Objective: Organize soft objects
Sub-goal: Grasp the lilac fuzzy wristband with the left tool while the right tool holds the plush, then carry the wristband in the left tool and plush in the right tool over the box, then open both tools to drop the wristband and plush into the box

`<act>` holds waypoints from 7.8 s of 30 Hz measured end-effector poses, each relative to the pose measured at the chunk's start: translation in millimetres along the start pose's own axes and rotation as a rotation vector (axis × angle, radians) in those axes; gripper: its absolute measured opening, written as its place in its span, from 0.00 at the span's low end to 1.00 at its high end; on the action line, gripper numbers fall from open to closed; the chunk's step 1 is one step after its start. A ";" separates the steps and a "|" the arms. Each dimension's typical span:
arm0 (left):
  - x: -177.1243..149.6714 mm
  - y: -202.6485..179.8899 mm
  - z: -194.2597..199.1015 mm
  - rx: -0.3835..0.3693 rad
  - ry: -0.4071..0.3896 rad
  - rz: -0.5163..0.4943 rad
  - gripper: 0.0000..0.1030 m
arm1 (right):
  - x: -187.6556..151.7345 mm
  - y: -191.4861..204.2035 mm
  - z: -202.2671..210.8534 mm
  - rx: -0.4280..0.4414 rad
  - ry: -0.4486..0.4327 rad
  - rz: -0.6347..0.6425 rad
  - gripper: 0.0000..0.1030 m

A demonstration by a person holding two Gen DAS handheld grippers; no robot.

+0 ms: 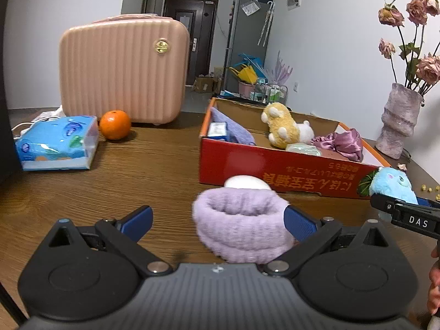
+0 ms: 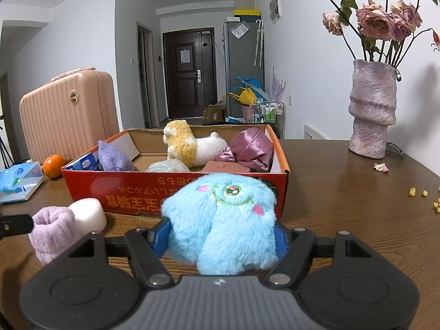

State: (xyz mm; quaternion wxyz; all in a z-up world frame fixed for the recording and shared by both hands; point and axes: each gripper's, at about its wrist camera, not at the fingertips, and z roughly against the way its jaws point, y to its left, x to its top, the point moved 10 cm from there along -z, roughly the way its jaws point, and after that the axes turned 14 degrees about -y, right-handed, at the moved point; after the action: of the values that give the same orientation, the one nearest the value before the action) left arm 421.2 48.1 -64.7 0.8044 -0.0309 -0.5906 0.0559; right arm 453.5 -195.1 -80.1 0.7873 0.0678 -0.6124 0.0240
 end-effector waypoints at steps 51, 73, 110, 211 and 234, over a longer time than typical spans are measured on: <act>-20.3 -3.7 -32.3 0.153 0.088 0.024 0.36 | -2.2 -3.8 2.5 0.014 -0.002 0.006 0.69; 17.8 -20.8 11.3 0.067 -0.090 -0.033 0.35 | 21.7 12.2 24.3 0.074 -0.129 -0.019 0.69; 73.8 -51.4 -45.2 0.028 -0.213 -0.016 0.35 | 53.3 26.5 -23.5 0.026 -0.283 -0.033 0.69; 97.3 -29.4 -114.2 0.160 -0.252 -0.066 1.00 | 66.2 15.5 -95.3 -0.079 -0.323 0.004 1.00; 75.2 -5.3 -47.5 0.197 -0.248 -0.088 1.00 | 56.0 17.1 -42.3 -0.078 -0.336 0.021 1.00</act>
State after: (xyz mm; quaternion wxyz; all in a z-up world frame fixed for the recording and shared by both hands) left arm 489.1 53.1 -7.2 0.7263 0.0811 -0.6777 0.0816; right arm 506.0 -175.0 -34.8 0.6755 0.0337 -0.7366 -0.0033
